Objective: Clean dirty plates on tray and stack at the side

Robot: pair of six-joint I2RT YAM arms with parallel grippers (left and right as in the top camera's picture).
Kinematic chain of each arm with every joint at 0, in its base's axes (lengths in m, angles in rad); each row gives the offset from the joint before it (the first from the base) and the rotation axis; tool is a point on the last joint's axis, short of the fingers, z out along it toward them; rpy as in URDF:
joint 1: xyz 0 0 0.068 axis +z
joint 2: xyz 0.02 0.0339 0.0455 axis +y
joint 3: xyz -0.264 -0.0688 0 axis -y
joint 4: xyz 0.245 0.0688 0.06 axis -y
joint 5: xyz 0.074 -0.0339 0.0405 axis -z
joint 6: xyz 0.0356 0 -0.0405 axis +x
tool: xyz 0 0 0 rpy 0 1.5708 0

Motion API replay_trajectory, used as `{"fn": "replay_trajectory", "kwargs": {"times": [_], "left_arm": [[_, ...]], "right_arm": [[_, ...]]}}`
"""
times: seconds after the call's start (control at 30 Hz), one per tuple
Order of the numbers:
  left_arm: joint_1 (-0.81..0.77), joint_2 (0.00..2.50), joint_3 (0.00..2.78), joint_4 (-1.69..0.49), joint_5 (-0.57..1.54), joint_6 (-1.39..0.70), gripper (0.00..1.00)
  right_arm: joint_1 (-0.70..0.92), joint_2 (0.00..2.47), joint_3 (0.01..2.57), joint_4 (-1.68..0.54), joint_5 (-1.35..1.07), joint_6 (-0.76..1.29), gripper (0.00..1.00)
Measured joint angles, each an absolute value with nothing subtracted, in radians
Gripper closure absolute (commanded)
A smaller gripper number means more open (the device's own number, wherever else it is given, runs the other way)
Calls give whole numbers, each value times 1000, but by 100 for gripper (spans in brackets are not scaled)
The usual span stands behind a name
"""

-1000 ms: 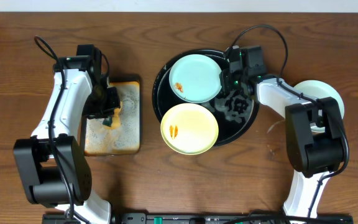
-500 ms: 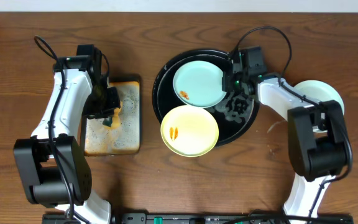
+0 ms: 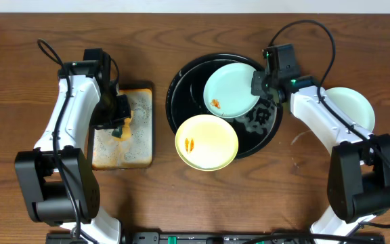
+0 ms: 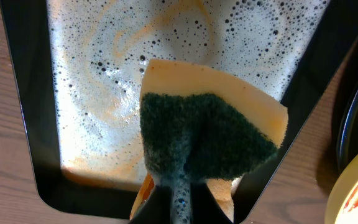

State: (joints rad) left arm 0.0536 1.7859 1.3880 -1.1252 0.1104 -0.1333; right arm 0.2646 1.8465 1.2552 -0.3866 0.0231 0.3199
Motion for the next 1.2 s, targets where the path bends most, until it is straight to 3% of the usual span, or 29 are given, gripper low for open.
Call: {"fn": "replay_trajectory", "kwargs": {"times": [0.17,0.23,0.37,0.53,0.63,0.8,1.03,1.2], "left_arm": [[54,1786,1388,-1125,110,-133,92],[54,1786,1388,-1125,110,-133,92],[54,1786,1388,-1125,116,-133,92],[54,1786,1388,-1125,125,-133,92],[54,1786,1388,-1125,125,-133,92],[54,1786,1388,-1120,131,-133,90],[54,1786,1388,-1030,133,-130,83],[54,1786,1353,-915,133,-130,78]], "right_arm": [[285,1847,1255,-435,35,343,69],[299,1847,1255,-458,38,349,63],[321,1847,1254,-411,38,288,69],[320,1847,1254,-304,12,143,90],[320,1847,1254,-298,-7,95,94],[315,1859,1255,-318,-19,56,95],[290,1911,1253,-363,-72,56,84],[277,1849,1253,-384,-152,56,83]]}}
